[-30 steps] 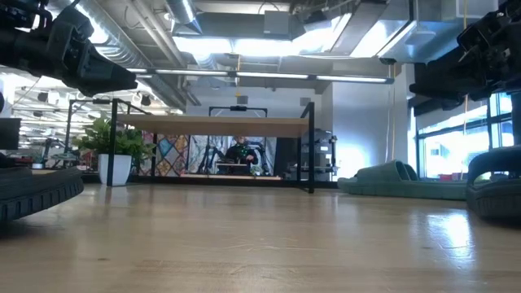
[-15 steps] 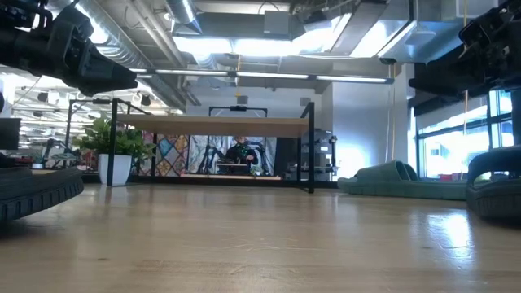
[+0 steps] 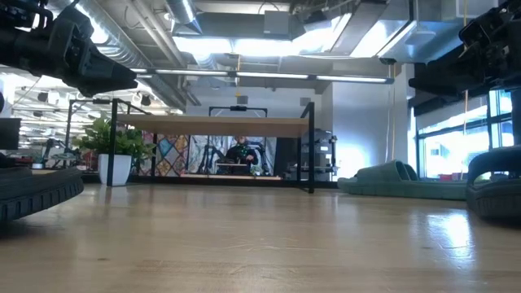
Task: Pick and place slides into the shelf
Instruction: Put the black slipper on the shelf
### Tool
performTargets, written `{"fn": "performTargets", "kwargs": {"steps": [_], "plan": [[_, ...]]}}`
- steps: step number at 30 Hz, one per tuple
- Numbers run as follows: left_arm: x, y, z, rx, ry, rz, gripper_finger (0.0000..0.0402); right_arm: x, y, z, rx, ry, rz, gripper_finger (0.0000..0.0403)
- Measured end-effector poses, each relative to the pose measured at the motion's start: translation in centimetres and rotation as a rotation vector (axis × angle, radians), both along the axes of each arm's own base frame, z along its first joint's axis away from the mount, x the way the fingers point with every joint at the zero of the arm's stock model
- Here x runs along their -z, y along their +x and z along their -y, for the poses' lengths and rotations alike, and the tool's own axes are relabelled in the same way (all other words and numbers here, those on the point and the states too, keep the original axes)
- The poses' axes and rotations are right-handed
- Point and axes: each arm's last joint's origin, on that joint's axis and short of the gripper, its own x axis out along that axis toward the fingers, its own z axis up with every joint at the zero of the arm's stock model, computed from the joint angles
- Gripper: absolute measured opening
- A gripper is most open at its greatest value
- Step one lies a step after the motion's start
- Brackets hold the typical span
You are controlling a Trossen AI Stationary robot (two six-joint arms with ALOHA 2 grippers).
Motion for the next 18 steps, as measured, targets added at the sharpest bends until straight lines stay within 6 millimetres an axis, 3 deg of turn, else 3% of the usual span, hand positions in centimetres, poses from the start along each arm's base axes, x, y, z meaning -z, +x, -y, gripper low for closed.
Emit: {"fn": "performTargets", "kwargs": {"steps": [18], "plan": [[-0.25,0.04,0.03,0.011,-0.018,0.035,0.0193,0.01,0.0,0.0,-0.001,-0.009,-0.003,0.0122]]}}
